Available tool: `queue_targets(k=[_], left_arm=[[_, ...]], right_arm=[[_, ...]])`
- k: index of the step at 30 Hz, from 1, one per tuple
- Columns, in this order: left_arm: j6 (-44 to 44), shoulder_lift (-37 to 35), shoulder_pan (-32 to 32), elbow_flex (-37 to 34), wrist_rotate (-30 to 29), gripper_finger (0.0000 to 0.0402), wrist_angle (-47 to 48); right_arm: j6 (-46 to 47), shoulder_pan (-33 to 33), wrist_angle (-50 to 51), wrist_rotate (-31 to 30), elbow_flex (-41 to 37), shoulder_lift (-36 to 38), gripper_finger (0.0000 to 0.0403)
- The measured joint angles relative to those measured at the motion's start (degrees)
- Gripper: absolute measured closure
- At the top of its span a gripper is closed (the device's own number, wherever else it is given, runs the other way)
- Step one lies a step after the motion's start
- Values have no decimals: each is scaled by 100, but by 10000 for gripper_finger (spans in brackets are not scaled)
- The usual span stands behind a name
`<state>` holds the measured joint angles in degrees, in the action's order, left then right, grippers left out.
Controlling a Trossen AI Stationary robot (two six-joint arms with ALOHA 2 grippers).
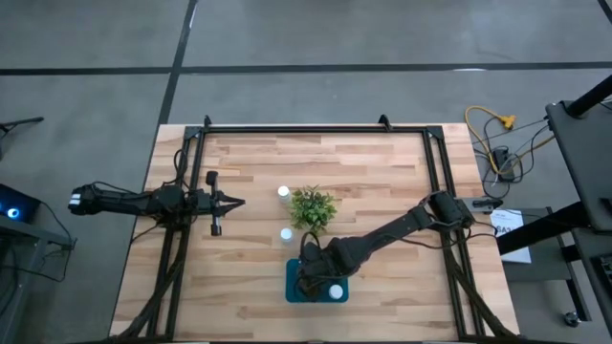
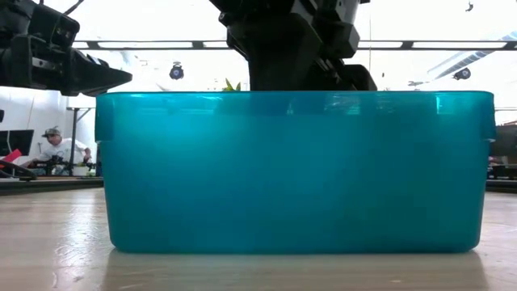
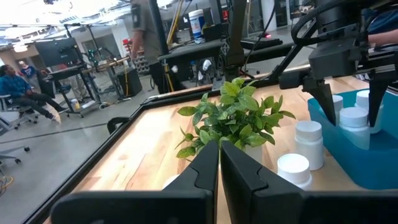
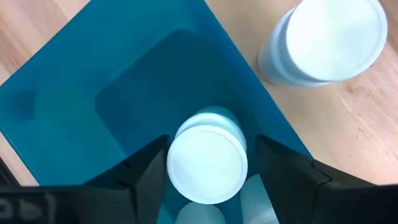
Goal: Pick and place pill bottles into a basket
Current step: Put the white medicine bottle into the blue bin
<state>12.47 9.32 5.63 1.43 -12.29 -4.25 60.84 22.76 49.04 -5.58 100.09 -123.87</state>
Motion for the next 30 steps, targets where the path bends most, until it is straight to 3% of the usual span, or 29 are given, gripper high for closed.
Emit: queue_targets(k=[10, 19, 30], left_arm=[[0, 0, 1, 0, 1, 401, 0], [0, -6, 0, -2, 0, 401, -2], [31, -8, 0, 0, 1, 401, -338]], right_arm=[[-57, -71, 1, 286, 0, 23, 148], [-132, -144, 3, 306, 18, 259, 158], [-1456, -620, 66, 278, 1065, 372, 163]])
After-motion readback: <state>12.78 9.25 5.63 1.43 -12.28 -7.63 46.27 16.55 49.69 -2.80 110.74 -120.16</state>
